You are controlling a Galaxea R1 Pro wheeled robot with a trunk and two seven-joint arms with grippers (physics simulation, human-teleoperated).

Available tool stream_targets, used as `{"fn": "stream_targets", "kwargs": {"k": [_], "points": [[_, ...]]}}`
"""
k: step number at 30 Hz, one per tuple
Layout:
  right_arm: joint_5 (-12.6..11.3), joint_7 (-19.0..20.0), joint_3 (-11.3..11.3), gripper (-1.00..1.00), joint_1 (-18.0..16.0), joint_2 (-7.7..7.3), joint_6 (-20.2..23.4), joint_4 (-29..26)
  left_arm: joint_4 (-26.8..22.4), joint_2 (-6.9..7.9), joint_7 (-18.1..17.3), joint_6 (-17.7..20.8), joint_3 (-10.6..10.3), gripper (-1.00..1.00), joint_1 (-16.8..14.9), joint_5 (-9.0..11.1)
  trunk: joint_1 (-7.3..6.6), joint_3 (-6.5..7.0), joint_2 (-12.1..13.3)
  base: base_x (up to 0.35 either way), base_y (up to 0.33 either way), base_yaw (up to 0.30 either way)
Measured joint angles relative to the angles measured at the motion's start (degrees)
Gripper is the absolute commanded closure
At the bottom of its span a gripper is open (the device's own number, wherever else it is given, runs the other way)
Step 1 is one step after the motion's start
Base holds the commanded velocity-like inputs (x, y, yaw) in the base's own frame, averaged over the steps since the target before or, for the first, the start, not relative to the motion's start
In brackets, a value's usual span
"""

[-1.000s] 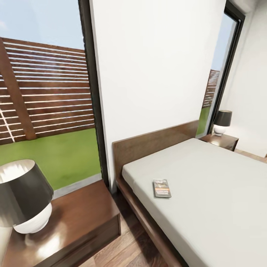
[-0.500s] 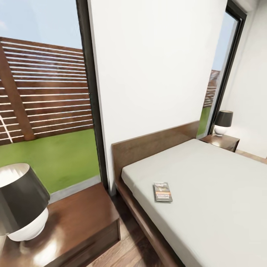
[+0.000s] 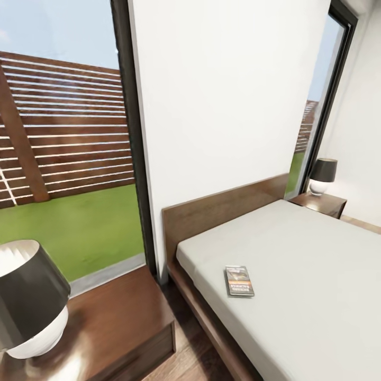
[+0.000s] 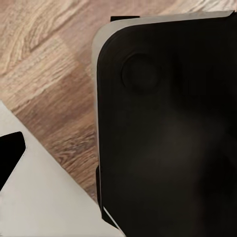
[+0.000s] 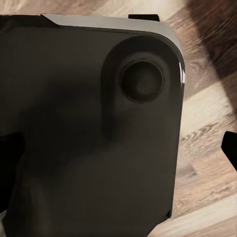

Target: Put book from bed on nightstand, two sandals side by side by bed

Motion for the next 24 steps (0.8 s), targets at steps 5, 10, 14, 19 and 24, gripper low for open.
{"fn": "stream_targets", "kwargs": {"k": [5, 10, 14, 19, 24], "points": [[0.0, 0.0, 0.0, -1.00, 0.0, 0.00, 0.0, 0.0, 0.0, 0.08, 0.0, 0.0, 0.0, -1.00, 0.0, 0.0, 0.00, 0.00, 0.0, 0.145, 0.110, 0.000], [0.0, 0.1, 0.0, -1.00, 0.0, 0.00, 0.0, 0.0, 0.0, 0.12, 0.0, 0.0, 0.0, -1.00, 0.0, 0.1, 0.00, 0.00, 0.0, 0.128, 0.090, 0.000], [0.0, 0.1, 0.0, -1.00, 0.0, 0.00, 0.0, 0.0, 0.0, 0.13, 0.0, 0.0, 0.0, -1.00, 0.0, 0.1, 0.00, 0.00, 0.0, 0.116, 0.044, 0.000], [0.0, 0.1, 0.0, -1.00, 0.0, 0.00, -0.1, 0.0, 0.0, 0.13, 0.0, -0.1, 0.0, -1.00, 0.0, 0.1, 0.01, 0.00, 0.0, 0.082, 0.016, 0.000], [0.0, 0.1, 0.0, -1.00, 0.0, 0.00, -0.1, 0.0, 0.0, 0.09, 0.0, -0.6, 0.0, -1.00, 0.0, 0.1, 0.01, 0.00, 0.0, 0.034, 0.006, 0.000]]}}
